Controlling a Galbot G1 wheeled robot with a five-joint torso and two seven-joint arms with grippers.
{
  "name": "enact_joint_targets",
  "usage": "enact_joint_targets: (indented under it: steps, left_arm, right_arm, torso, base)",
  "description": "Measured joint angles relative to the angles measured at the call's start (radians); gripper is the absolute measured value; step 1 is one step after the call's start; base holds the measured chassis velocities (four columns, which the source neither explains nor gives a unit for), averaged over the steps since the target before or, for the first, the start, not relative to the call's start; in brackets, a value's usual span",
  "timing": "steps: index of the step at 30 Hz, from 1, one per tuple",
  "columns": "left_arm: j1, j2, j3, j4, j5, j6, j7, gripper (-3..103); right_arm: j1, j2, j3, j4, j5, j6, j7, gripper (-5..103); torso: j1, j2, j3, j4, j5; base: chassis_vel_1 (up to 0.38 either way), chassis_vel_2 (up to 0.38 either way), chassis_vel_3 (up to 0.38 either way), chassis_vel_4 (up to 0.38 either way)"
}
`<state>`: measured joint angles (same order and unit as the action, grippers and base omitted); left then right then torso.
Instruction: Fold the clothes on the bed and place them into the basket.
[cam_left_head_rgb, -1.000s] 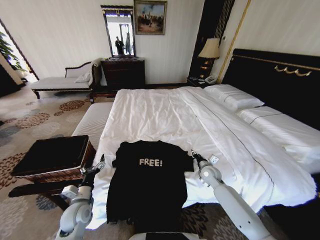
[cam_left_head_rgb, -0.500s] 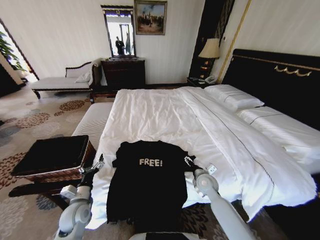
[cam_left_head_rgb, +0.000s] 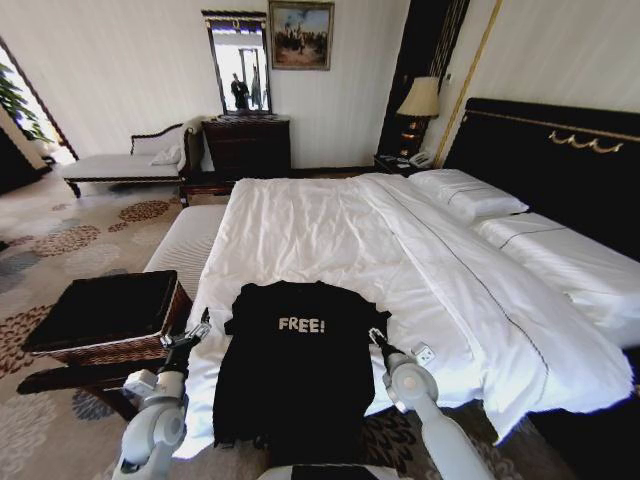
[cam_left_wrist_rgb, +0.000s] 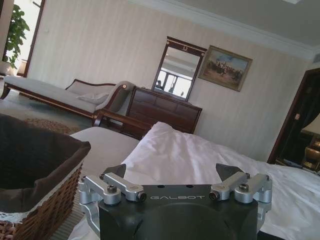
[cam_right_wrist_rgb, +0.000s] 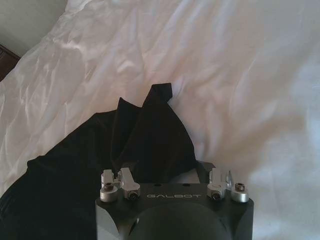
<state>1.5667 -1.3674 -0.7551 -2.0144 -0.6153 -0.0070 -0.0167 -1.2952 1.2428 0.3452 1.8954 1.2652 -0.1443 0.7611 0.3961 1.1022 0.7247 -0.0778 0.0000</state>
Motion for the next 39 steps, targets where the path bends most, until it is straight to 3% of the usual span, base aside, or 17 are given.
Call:
enact_joint_targets:
  steps: [2,3,5,6,8,10,14,15,18,30,34,39]
  left_arm:
    - [0.001,0.001,-0.002,-0.001,-0.001,0.000,0.000,100]
    - [0.002,0.001,-0.003,-0.002,-0.001,0.000,0.000,100]
    - [0.002,0.003,-0.006,-0.003,-0.003,0.000,0.000,100]
    - [0.002,0.003,-0.007,-0.004,-0.005,0.000,0.000,100]
    - [0.002,0.003,-0.008,-0.005,-0.006,0.000,0.000,100]
    - [0.003,0.003,-0.008,-0.006,-0.007,-0.001,0.000,100]
    - [0.003,0.002,-0.008,-0.006,-0.007,-0.002,0.000,100]
    - [0.003,0.002,-0.008,-0.006,-0.007,-0.002,0.000,100]
    - [0.003,0.001,-0.007,-0.005,-0.007,-0.003,0.000,100]
    - [0.005,0.001,-0.005,-0.007,-0.005,-0.005,0.000,100]
    - [0.009,0.006,-0.015,-0.008,-0.008,-0.006,-0.001,100]
    - [0.009,0.007,-0.020,-0.007,-0.011,-0.007,-0.001,100]
  right_arm:
    - [0.000,0.001,0.000,0.001,-0.001,0.001,0.002,65]
    - [-0.001,0.001,0.000,0.002,-0.002,0.002,0.004,54]
    - [-0.004,0.001,0.000,0.005,-0.005,0.003,0.011,54]
    - [-0.006,0.001,0.000,0.009,-0.008,0.004,0.015,44]
    - [-0.009,0.002,0.001,0.012,-0.012,0.004,0.019,44]
    - [-0.019,0.002,0.003,0.020,-0.020,0.005,0.026,27]
    - [-0.041,0.006,0.005,0.035,-0.037,0.005,0.037,22]
    - [-0.053,0.007,0.004,0.042,-0.047,0.005,0.042,12]
    - [-0.075,0.009,-0.001,0.060,-0.069,0.005,0.044,3]
    - [-0.093,0.015,-0.013,0.068,-0.113,0.001,0.049,-1]
    - [-0.108,0.018,-0.011,0.101,-0.121,0.000,0.056,20]
    - [-0.123,0.021,0.013,0.156,-0.178,-0.002,0.059,36]
  torso:
    - [0.000,0.000,0.000,0.0000,0.0000]
    - [0.000,0.000,0.000,-0.0001,0.0000]
    - [0.000,0.000,0.000,-0.0001,0.0000]
    - [0.000,0.000,0.000,0.0000,0.0000]
    - [0.000,0.000,0.000,0.0000,0.0000]
    - [0.000,0.000,0.000,-0.0001,0.0000]
    - [0.000,0.000,0.000,0.0000,0.0000]
    - [0.000,0.000,0.000,0.0000,0.0000]
    - [0.000,0.000,0.000,-0.0001,0.0001]
    - [0.000,0.000,0.000,-0.0001,0.0001]
    - [0.000,0.000,0.000,-0.0001,0.0000]
    - [0.000,0.000,0.000,-0.0002,0.0000]
  base:
    - [0.000,0.000,0.000,0.000]
    - [0.000,0.000,0.000,0.000]
    - [0.000,0.000,0.000,0.000]
    - [0.000,0.000,0.000,0.000]
    - [0.000,0.000,0.000,0.000]
    - [0.000,0.000,0.000,0.000]
    - [0.000,0.000,0.000,0.000]
    - [0.000,0.000,0.000,0.000]
    - [0.000,0.000,0.000,0.000]
    - [0.000,0.000,0.000,0.000]
    - [0.000,0.000,0.000,0.000]
    - [0.000,0.000,0.000,0.000]
